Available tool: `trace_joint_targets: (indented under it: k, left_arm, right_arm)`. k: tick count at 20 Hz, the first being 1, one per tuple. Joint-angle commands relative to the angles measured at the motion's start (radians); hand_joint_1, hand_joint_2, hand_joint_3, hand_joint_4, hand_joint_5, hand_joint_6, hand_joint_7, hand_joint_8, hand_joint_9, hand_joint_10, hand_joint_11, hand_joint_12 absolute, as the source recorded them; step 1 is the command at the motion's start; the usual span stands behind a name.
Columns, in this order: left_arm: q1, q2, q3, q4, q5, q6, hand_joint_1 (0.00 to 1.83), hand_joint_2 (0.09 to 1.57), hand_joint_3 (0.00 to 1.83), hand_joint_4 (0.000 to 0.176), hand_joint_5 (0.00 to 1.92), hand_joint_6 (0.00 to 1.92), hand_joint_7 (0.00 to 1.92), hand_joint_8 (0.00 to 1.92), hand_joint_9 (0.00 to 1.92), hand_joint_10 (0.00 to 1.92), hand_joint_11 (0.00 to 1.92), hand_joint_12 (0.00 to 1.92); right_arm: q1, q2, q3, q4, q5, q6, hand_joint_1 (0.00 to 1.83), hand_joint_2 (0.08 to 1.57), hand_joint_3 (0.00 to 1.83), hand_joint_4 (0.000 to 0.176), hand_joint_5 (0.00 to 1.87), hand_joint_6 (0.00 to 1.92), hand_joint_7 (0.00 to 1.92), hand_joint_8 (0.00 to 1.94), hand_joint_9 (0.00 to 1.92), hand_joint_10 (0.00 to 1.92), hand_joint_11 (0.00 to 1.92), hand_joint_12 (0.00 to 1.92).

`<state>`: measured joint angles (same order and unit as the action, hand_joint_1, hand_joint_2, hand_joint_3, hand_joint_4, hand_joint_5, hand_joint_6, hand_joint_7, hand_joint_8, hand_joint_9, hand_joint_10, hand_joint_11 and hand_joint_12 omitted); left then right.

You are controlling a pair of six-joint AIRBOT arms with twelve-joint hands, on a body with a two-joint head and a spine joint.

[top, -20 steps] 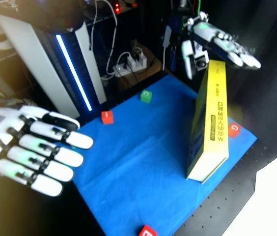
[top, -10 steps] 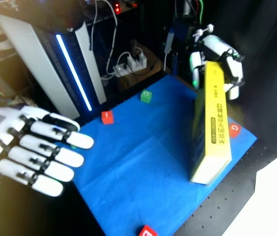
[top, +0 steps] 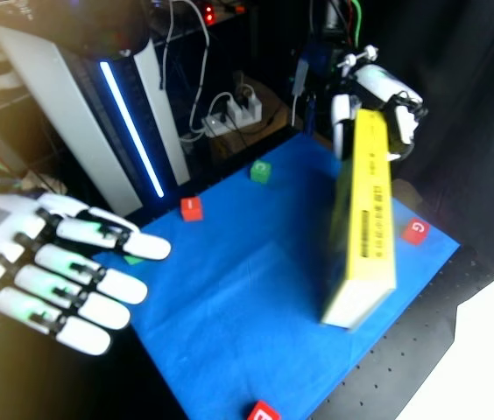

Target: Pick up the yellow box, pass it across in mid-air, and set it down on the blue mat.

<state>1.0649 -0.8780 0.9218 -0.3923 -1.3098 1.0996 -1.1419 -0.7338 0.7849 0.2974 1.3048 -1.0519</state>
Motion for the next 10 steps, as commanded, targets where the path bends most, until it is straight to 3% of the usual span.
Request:
trace_joint_targets:
  k: [1, 2, 3, 4, 5, 6, 7, 8, 10]
  left_arm:
    - [-0.01, 0.016, -0.004, 0.027, -0.198, -0.01, 1.21, 1.21, 0.0, 0.0, 1.16, 1.92, 1.41, 1.92, 1.57, 1.92, 1.63, 1.92]
    - [-0.01, 0.024, -0.013, 0.049, -0.225, -0.01, 1.16, 1.2, 0.0, 0.0, 1.17, 1.92, 1.43, 1.92, 1.59, 1.92, 1.64, 1.92]
    - [-0.012, 0.028, -0.019, 0.07, -0.241, -0.01, 1.14, 1.21, 0.0, 0.0, 1.18, 1.92, 1.43, 1.92, 1.59, 1.92, 1.65, 1.92]
    - [-0.019, 0.031, -0.024, 0.102, -0.252, -0.01, 1.16, 1.21, 0.0, 0.0, 1.16, 1.92, 1.42, 1.92, 1.58, 1.92, 1.64, 1.92]
    - [-0.041, 0.03, -0.024, 0.136, -0.241, -0.009, 1.18, 1.2, 0.0, 0.0, 1.13, 1.92, 1.41, 1.92, 1.56, 1.92, 1.62, 1.92]
    - [-0.067, 0.028, -0.024, 0.162, -0.222, -0.009, 1.18, 1.2, 0.0, 0.0, 1.12, 1.92, 1.4, 1.92, 1.56, 1.92, 1.61, 1.92]
    - [-0.085, 0.024, -0.023, 0.187, -0.2, -0.008, 1.18, 1.2, 0.0, 0.0, 1.12, 1.92, 1.4, 1.92, 1.56, 1.92, 1.61, 1.92]
    - [-0.115, 0.014, -0.019, 0.224, -0.163, -0.007, 1.15, 1.2, 0.0, 0.0, 1.11, 1.92, 1.4, 1.92, 1.56, 1.92, 1.6, 1.92]
    - [-0.163, -0.012, -0.006, 0.28, -0.094, -0.007, 1.13, 1.2, 0.0, 0.0, 1.14, 1.92, 1.42, 1.92, 1.58, 1.92, 1.62, 1.92]
  right_arm:
    - [0.005, 0.004, -0.001, -0.012, 0.135, 0.005, 0.4, 1.34, 0.0, 0.092, 0.0, 0.0, 0.0, 0.0, 0.0, 0.0, 0.01, 0.24]
    - [0.005, 0.009, -0.001, -0.023, 0.145, 0.006, 0.5, 1.35, 0.0, 0.083, 0.0, 0.0, 0.0, 0.0, 0.03, 0.01, 0.0, 0.53]
    - [0.005, 0.015, 0.0, -0.035, 0.15, 0.006, 0.55, 1.33, 0.0, 0.089, 0.0, 0.0, 0.0, 0.0, 0.01, 0.0, 0.0, 0.59]
    - [0.006, 0.022, 0.002, -0.052, 0.157, 0.006, 0.58, 1.3, 0.0, 0.091, 0.0, 0.0, 0.0, 0.0, 0.0, 0.0, 0.0, 0.34]
    - [0.019, 0.025, 0.004, -0.062, 0.162, 0.006, 0.48, 1.27, 0.0, 0.042, 0.0, 0.0, 0.0, 0.0, 0.0, 0.0, 0.0, 0.01]
    - [0.033, 0.026, 0.009, -0.073, 0.162, 0.006, 0.52, 1.25, 0.0, 0.024, 0.0, 0.0, 0.0, 0.0, 0.0, 0.0, 0.0, 0.0]
    - [0.04, 0.026, 0.013, -0.079, 0.162, 0.006, 0.52, 1.25, 0.0, 0.024, 0.0, 0.0, 0.0, 0.0, 0.0, 0.0, 0.0, 0.0]
    - [0.051, 0.025, 0.017, -0.088, 0.161, 0.006, 0.59, 1.22, 0.0, 0.036, 0.0, 0.0, 0.0, 0.0, 0.0, 0.0, 0.0, 0.0]
    - [0.083, 0.016, 0.028, -0.108, 0.159, 0.006, 0.65, 1.18, 0.0, 0.027, 0.0, 0.0, 0.0, 0.0, 0.0, 0.0, 0.0, 0.0]
